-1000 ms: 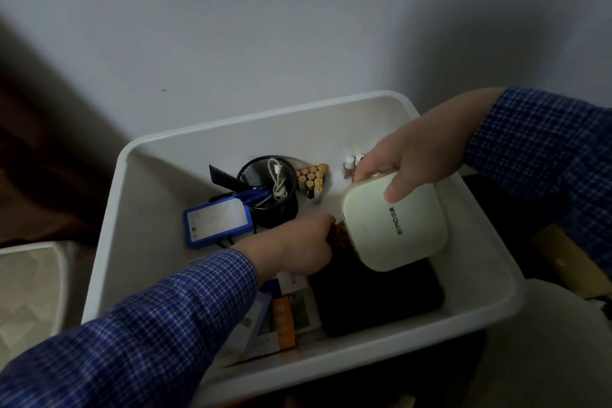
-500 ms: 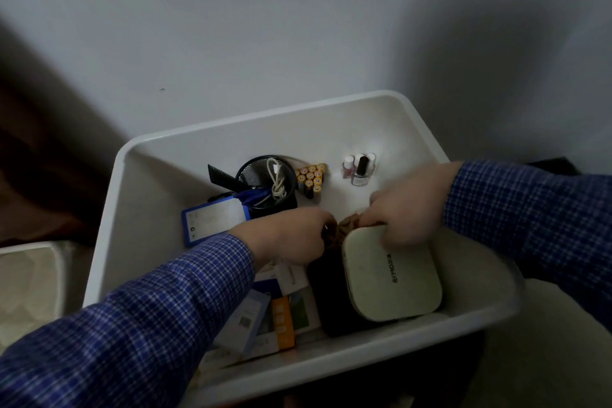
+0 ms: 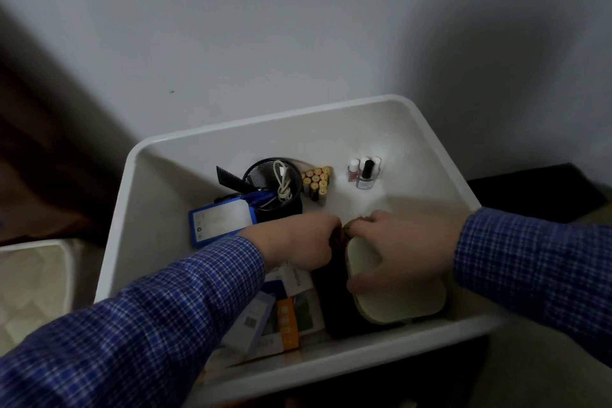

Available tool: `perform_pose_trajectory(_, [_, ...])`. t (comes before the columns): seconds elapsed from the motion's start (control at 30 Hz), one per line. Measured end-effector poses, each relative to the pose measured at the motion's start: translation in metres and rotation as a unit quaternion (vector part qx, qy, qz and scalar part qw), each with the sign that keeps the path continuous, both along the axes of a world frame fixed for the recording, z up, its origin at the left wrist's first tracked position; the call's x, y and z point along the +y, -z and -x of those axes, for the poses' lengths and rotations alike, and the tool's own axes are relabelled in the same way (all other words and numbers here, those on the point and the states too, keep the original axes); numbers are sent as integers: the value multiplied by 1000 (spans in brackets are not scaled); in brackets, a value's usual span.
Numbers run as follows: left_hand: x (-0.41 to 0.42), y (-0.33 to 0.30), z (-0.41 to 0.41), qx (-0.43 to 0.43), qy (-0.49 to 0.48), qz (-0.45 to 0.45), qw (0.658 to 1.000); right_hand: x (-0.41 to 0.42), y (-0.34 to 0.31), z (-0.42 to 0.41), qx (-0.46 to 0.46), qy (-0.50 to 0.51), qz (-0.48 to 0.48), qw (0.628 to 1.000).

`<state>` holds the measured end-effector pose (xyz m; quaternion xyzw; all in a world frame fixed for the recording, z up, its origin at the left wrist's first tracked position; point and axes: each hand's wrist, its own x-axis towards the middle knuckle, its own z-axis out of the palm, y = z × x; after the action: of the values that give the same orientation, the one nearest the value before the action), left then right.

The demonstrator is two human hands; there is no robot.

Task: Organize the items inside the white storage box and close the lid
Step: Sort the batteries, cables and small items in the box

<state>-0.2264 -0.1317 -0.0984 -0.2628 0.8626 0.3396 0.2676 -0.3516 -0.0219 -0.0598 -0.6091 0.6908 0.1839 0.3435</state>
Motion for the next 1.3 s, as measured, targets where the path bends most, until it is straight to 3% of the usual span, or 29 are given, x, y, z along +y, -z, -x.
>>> perform_pose_trajectory(0.43, [6,-33,-18,-24,-14,3,1000,-1,0,-3,50,-25,6,998])
perform_pose_trajectory(0.57, [9,-54,-50,-15,-15,27,999,-8,-10,-3,23,18,166,986])
perform_pose_trajectory(0.67, [8,-60,-79,-17,-46,93,994,-25,-6,-10,-48,119,246,961])
perform_pose_trajectory(0.73, [7,-58,-95,-19,-65,154,986,-45,4,-21,-135,233,218,938])
perform_pose_trajectory(0.87, [3,-46,-114,-54,-71,152,984,-78,21,-40,-341,481,97,802])
perform_pose_trajectory(0.93, [2,-43,-119,-53,-79,118,989,-85,25,-46,-396,515,67,758])
perform_pose_trajectory(1.03, [2,-43,-124,-50,-74,73,993,-89,29,-56,-444,526,43,724])
perform_pose_trajectory(1.2, [2,-48,-126,-44,-43,63,996,-90,30,-62,-459,546,38,700])
perform_pose_trajectory(1.3, [1,-49,-128,-45,-29,75,996,-86,26,-61,-446,545,35,709])
